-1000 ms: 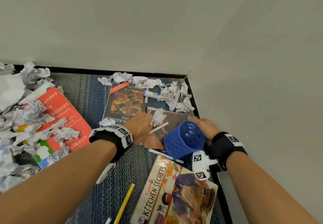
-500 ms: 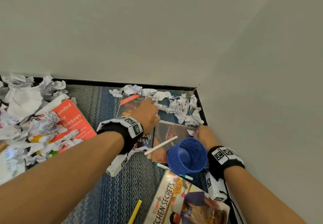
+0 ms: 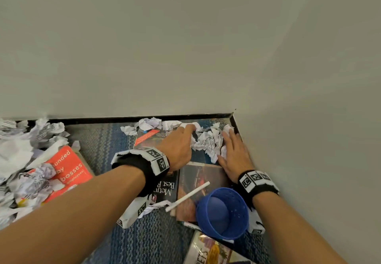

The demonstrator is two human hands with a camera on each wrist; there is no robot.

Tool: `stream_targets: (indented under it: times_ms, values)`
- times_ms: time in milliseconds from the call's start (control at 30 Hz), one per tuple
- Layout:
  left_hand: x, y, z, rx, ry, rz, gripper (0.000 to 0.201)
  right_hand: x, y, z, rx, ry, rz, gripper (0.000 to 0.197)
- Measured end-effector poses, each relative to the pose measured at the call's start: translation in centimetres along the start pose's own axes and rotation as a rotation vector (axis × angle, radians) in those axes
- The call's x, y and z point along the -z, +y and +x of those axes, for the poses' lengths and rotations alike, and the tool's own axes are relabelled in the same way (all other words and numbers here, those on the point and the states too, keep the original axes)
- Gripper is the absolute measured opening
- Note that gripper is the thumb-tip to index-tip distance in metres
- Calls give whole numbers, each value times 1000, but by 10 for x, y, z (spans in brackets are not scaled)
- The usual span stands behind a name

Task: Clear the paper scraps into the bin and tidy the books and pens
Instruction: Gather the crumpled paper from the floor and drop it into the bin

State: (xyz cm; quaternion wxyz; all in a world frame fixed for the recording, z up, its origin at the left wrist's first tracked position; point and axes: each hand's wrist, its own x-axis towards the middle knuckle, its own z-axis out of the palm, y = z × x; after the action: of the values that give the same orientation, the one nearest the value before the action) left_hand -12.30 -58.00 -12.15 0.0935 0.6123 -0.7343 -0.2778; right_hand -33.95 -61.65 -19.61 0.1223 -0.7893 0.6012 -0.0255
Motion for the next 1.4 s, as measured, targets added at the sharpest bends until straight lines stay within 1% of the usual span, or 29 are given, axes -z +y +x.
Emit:
stream_targets:
  times_ms: [67,167,200,267,367,433,567,600,667,767,800,867,900,1000,1033,1067,1100,1133,1200,1267,1300,1333,1400]
  values:
    - [-12,-3,10,13,-12,34,63,-7,-2,0,22,-18,-20,70]
    - [-26,2,30,36,-26,97,100,-12,-5,-2,-28,4,-3,67]
    - [-31,5,36,32,-28,131,109,-12,-7,-4,-59,-3,-20,68]
    - [-40,14,48,16,-29,229,118,-14,-7,-5,-110,-35,-54,66]
    - [-50,20,63,22,-33,373,121,-20,-5,-2,-138,-48,-63,60]
    - [-53,18,73,41,-47,420,111,-22,-5,-2,-155,-18,-83,54]
    - [-49,17,85,27,-116,434,62,-22,-9,-3,-151,-9,-120,52]
    - [-48,18,86,14,-133,448,54,-21,-9,-3,-149,7,-118,50]
    - [-47,18,86,-1,-143,439,47,-21,-8,-4,-136,26,-141,49]
    - [-44,11,84,-10,-69,287,35,-23,-7,-5,-130,29,-107,55]
    - [-43,10,81,-19,-32,216,31,-22,-7,-5,-112,36,-91,53]
    - [-38,8,75,-35,45,121,28,-20,-6,-5,-70,29,-81,40]
    - [-35,7,70,-25,85,117,28,-19,-6,-5,-41,7,-85,33]
    - [-24,-3,61,75,241,236,26,-13,-6,-5,61,-47,-113,12]
    - [-22,-9,60,92,273,287,25,-13,-6,-5,105,-55,-126,13]
    - [-21,-15,59,101,285,336,23,-12,-6,-4,145,-55,-146,19]
    - [-21,-23,57,111,274,369,22,-13,-6,-4,166,-62,-164,25]
    - [-23,-30,56,125,237,381,23,-13,-7,-5,169,-67,-178,29]
    - [-27,-44,53,130,116,344,29,-14,-8,-5,156,-58,-172,32]
    - [-28,-52,50,81,-14,324,36,-13,-10,-5,151,-49,-157,36]
    - [-29,-53,49,45,-38,320,38,-11,-11,-5,147,-61,-169,41]
    - [-29,-53,50,8,-35,313,39,-9,-12,-5,140,-85,-192,51]
    - [-32,-54,50,-37,22,290,35,-7,-14,-6,143,-124,-241,69]
